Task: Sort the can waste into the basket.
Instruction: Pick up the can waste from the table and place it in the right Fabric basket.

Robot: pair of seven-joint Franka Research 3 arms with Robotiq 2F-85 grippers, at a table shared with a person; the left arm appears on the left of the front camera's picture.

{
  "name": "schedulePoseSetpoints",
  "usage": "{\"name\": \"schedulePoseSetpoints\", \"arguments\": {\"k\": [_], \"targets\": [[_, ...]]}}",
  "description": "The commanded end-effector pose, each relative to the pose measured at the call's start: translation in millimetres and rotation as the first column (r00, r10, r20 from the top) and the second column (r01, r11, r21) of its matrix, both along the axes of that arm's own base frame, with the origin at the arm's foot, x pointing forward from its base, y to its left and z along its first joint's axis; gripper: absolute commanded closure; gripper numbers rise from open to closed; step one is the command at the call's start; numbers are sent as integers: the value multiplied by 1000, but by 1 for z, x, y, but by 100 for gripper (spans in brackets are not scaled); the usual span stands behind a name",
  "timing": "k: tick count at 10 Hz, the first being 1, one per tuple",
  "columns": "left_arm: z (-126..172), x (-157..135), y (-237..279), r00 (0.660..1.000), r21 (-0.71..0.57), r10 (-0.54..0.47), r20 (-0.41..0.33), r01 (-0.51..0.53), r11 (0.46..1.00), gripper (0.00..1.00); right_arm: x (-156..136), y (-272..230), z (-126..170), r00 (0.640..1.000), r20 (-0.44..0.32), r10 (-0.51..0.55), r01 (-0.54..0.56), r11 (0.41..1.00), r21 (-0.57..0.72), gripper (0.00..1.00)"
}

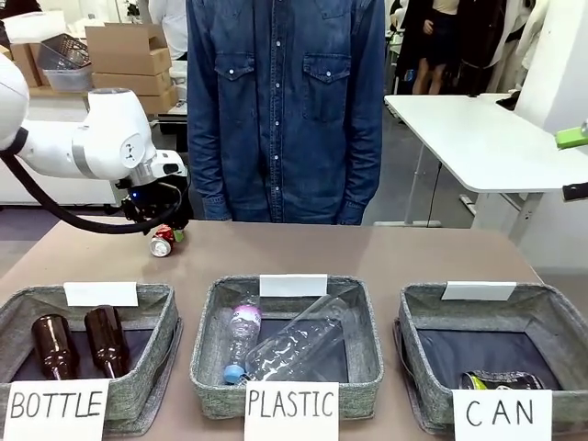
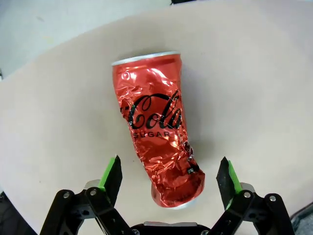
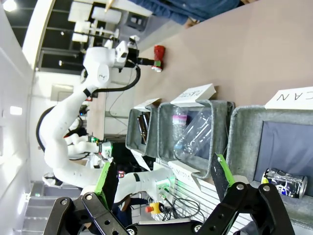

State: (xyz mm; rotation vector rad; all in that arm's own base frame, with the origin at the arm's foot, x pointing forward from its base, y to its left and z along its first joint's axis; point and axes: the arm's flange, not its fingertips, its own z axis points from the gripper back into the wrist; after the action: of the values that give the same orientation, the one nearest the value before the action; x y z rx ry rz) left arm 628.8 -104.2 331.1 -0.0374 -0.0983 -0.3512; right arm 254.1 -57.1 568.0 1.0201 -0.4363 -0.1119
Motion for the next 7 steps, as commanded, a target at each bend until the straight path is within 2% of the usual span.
{"name": "schedulePoseSetpoints", "arguments": {"k": [1,4,5,6,7], "targets": [[3,5,-4,999,28,25,-30,-25,999,0,0,-1,0,1000,14,13,-13,1000,-10,0],[-4,6,-6,999,21,26,-22,-26,999,0,0,-1,0,1000,14,13,-13,1000,-10,0],[-5,6,-7,1000,17,21,-11,-21,1000,58,0,-1,0,1000,14,13,-13,1000,-10,0],[-6,6,-7,1000,16,15,-1,-15,1000,59,0,-1,0,1000,14,13,-13,1000,-10,0],[-7,6,-7,1000,12,13,6,-13,1000,100,0,-1,0,1000,14,13,-13,1000,-10,0]]}}
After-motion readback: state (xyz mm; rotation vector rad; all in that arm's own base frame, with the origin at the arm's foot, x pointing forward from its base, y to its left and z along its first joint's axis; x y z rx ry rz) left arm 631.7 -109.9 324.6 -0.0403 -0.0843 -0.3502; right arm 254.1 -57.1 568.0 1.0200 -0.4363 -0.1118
